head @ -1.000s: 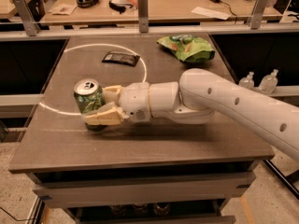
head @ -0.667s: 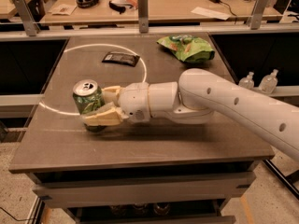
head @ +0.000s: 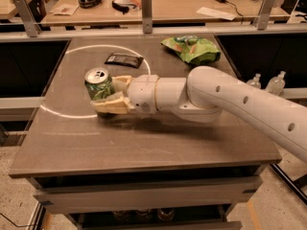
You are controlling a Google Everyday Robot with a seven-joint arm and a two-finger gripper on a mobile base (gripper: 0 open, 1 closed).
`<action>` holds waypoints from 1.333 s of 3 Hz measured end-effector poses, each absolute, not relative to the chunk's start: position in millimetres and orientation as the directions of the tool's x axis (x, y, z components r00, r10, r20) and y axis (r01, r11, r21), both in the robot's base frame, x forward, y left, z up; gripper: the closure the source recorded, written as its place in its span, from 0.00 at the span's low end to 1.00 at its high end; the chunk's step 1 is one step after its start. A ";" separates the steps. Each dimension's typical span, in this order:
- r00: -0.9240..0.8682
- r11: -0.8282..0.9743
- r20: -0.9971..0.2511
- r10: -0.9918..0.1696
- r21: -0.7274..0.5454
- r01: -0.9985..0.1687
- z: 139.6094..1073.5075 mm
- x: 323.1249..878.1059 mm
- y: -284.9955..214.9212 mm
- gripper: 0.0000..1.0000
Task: Move green can near rxbar chocolate
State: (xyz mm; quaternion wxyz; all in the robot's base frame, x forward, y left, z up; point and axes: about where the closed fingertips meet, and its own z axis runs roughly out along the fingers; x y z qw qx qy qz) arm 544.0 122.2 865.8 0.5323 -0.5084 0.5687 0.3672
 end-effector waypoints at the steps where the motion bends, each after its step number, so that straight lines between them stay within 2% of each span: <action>1: 0.100 0.321 -0.970 -0.222 -0.169 -0.932 872.8 565.5 97.7 1.00; 4: 0.074 0.652 -0.932 -0.356 -0.304 -0.695 905.6 609.2 -3.8 1.00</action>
Offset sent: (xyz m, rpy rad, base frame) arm 0.0549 -0.1196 0.0330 -0.1296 -0.1375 -0.4710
